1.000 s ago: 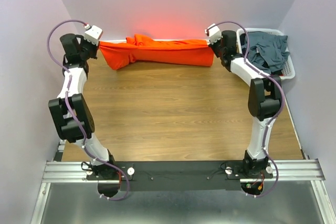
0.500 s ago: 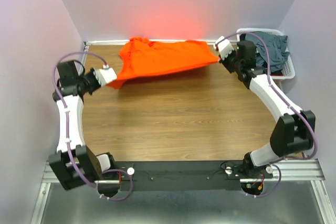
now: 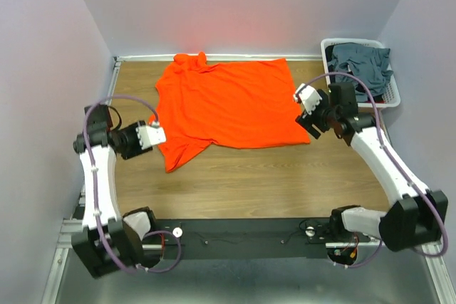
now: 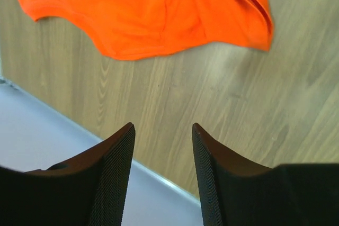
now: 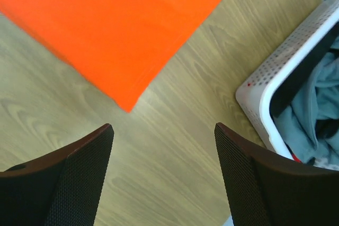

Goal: Fold and stack the t-shirts
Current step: Flatten the tshirt out

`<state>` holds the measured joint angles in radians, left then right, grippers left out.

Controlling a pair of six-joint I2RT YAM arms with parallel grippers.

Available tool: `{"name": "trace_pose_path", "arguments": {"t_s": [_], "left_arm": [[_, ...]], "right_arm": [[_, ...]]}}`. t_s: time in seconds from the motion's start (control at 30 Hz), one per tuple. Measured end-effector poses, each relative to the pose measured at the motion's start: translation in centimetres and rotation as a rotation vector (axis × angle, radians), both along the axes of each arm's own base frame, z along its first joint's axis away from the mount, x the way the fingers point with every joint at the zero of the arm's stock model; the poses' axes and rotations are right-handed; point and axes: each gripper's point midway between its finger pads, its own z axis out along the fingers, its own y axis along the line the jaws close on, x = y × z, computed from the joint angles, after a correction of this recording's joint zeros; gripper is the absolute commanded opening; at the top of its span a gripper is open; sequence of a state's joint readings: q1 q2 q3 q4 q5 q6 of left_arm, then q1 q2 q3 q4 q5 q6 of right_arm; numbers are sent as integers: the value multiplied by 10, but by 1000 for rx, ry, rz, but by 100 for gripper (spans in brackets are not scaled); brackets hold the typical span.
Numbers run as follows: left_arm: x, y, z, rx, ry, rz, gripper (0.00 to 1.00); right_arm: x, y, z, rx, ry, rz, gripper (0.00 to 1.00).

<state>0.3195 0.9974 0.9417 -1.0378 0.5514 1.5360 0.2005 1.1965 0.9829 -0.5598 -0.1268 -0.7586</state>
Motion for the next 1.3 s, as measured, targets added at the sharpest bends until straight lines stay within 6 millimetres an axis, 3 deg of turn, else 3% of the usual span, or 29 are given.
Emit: {"name": "trace_pose_path", "arguments": {"t_s": [0.13,0.27,0.37,0.57,0.7,0.87,1.03,1.23,1.3], "left_arm": [[48,8,-3,-137,83,112,47],[92,15,-26,-281,165,259,40],[111,17,-45,-365,232,363,36],[150,19,-87,-485,341,524,33],[162,19,-108,-524,381,606,30],[174,20,-132,-530,421,699,24],[183,34,-136,-486,380,786,20],[164,51,-138,-389,322,855,16],[156,56,-137,-363,318,873,20]], "right_arm": [[28,9,-12,39,79,-53,62],[57,17,-51,65,215,-128,52],[68,21,-82,82,312,-192,45],[80,22,-122,83,409,-279,40],[80,19,-147,61,462,-323,36],[87,17,-148,57,457,-358,35],[87,14,-149,50,449,-381,35],[67,7,-149,39,442,-390,35],[58,6,-148,37,449,-389,37]]}}
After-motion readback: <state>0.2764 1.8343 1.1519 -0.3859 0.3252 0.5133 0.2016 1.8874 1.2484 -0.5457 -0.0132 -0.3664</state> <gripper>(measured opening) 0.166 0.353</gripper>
